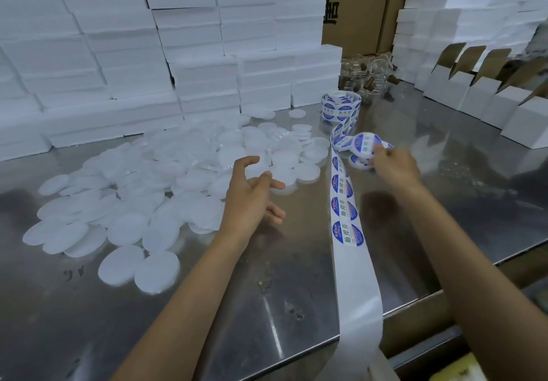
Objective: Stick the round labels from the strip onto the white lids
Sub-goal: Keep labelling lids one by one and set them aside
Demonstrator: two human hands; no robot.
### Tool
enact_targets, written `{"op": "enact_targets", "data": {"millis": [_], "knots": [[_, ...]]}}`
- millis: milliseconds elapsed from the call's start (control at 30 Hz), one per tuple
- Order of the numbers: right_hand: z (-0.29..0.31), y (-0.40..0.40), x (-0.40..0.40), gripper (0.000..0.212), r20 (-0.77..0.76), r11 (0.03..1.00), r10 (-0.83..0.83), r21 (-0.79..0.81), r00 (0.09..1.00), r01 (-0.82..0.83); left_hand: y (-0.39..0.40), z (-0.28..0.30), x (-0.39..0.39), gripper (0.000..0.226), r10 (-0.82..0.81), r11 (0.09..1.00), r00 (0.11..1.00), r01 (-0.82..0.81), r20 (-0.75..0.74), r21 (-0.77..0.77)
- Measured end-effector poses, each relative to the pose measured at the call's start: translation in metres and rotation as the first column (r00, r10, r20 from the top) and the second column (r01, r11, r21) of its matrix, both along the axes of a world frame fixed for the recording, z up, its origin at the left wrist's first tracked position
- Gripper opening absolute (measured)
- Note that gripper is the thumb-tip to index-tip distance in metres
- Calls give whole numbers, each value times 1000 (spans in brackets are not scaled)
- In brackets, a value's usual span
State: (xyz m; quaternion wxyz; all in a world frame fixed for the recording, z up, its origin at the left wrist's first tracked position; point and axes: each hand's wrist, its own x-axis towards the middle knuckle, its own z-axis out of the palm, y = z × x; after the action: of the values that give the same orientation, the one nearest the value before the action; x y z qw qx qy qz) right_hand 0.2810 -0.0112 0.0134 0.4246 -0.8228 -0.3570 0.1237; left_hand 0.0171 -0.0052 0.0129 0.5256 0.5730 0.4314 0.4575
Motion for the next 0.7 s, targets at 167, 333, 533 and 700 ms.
{"op": "enact_targets", "data": {"millis": [167, 333, 533, 700], "knots": [[-9, 4, 44, 50, 27, 987, -86, -133, 996, 89, 6, -1, -4, 31, 82, 996, 997, -81, -14, 42], [-4, -6, 27, 51, 169, 994, -73, -70, 983, 85, 11, 0, -7, 31, 140, 989, 990, -139, -4, 46], [10, -14, -51, 9, 411, 905, 318, 136, 854, -402, 11, 1, -8, 33, 182, 980, 983, -182, 6, 81], [-1, 7, -95, 42, 484, 786, 600, -209, 637, -582, 10, 2, -9, 32, 210, 972, 978, -208, -3, 109]]}}
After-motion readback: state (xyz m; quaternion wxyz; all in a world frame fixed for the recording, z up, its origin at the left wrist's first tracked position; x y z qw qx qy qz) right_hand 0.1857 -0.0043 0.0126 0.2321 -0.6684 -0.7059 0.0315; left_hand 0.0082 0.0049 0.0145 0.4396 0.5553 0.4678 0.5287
